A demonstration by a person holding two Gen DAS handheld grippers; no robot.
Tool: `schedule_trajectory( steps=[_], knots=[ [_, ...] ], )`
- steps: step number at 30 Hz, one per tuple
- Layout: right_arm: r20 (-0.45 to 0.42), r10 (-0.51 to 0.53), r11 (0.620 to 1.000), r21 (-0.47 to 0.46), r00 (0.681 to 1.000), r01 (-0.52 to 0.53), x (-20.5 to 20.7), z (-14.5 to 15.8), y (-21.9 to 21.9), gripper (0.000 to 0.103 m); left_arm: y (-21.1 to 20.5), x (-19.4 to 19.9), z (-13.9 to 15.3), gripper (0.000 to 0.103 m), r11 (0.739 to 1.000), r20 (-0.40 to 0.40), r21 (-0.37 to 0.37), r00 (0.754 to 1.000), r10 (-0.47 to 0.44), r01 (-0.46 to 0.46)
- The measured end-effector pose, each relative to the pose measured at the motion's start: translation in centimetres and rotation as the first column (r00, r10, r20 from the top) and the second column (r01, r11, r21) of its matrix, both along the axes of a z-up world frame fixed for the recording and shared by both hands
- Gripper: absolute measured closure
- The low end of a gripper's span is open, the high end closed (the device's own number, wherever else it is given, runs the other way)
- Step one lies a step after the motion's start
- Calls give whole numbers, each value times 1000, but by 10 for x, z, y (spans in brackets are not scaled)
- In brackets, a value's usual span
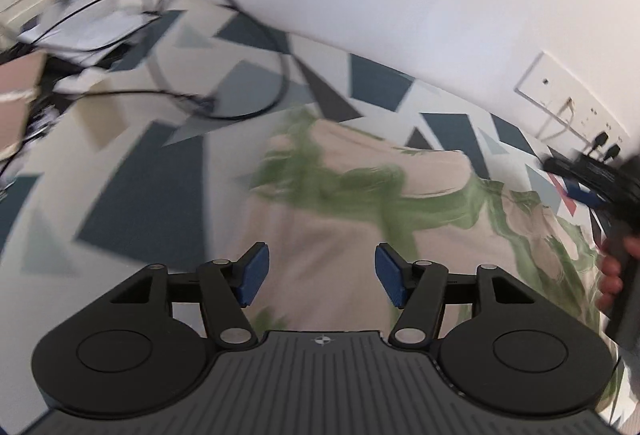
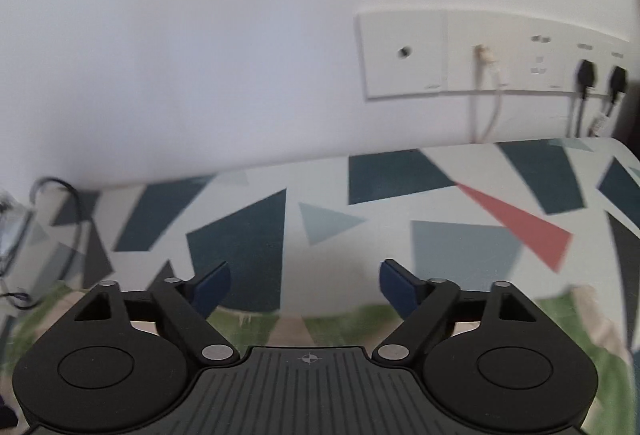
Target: Fold clothes
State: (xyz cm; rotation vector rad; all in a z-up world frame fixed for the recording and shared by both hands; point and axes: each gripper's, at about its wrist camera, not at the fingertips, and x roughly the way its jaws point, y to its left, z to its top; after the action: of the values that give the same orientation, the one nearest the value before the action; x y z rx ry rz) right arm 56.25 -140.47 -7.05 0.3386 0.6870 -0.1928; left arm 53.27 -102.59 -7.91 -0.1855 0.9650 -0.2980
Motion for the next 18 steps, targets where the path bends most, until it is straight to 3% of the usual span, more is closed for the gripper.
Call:
schedule_trajectory(
  steps=[4,8,13,18],
  knots=[
    [26,-88,994,66,996,86,-63,13,-30,17,38,-20,1,39,999,-30,-10,998,52,-53],
    [27,-248,965,90,968,245,-137,20,-65,16,72,-42,-9,39,991,-126,-81,987,100,-110],
    [-12,-442,876,211,897,434,-225,10,-92,16,90,-65,-28,39,978,-225,-135,966,125,-158],
    [-80,-562,774,299,823,558,-295,-15,-92,17,84,-74,-33,39,983,-233,-131,968,94,-127]
  ],
)
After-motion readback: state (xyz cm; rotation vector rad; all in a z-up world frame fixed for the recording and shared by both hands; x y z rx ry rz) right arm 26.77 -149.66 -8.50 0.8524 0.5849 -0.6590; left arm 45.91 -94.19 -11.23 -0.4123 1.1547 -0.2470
